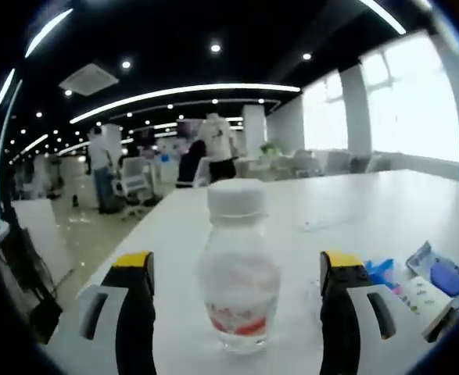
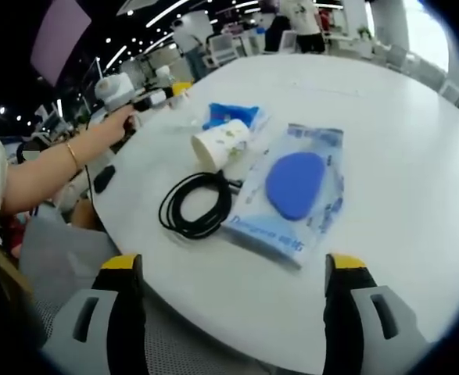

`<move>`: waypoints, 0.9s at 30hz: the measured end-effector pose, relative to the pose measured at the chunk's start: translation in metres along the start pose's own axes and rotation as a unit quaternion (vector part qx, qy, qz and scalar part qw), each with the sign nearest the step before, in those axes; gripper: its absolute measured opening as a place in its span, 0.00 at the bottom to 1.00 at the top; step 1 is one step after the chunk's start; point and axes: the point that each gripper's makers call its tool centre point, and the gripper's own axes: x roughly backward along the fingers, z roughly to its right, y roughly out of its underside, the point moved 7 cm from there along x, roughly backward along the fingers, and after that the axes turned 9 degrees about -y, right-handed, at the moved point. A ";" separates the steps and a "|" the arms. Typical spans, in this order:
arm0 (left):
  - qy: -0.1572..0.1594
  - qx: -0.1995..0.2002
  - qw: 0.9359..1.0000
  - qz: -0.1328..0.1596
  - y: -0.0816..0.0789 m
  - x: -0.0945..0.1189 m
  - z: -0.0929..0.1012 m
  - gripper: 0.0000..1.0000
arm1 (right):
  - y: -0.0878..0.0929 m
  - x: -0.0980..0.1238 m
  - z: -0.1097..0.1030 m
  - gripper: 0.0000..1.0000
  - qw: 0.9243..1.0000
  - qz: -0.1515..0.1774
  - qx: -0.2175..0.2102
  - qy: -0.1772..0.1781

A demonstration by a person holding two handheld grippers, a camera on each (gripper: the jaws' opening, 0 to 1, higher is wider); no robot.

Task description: Arrange the tabletop items into an orderly group along one side of the table until the central work area is clear of visible clutter.

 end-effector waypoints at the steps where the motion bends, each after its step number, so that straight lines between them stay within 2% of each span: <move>1: 0.002 -0.001 1.000 -0.001 0.000 0.000 0.000 0.81 | 0.000 0.000 0.000 0.96 1.000 0.002 0.001 -0.001; 6: 0.026 -0.014 1.000 -0.006 0.001 -0.002 -0.001 0.76 | -0.004 0.000 -0.002 0.99 1.000 0.012 0.013 -0.003; 20: 0.024 0.010 0.999 -0.039 0.009 -0.006 -0.003 0.61 | -0.011 0.002 -0.004 0.99 0.998 0.027 0.053 0.008; 23: 0.024 0.000 0.999 -0.046 0.012 -0.006 -0.003 0.58 | -0.018 0.003 -0.009 0.99 0.996 0.049 0.072 -0.005; 27: 0.027 0.002 0.998 -0.052 0.013 -0.006 -0.003 0.47 | -0.024 0.004 -0.015 0.99 0.994 0.072 0.083 -0.023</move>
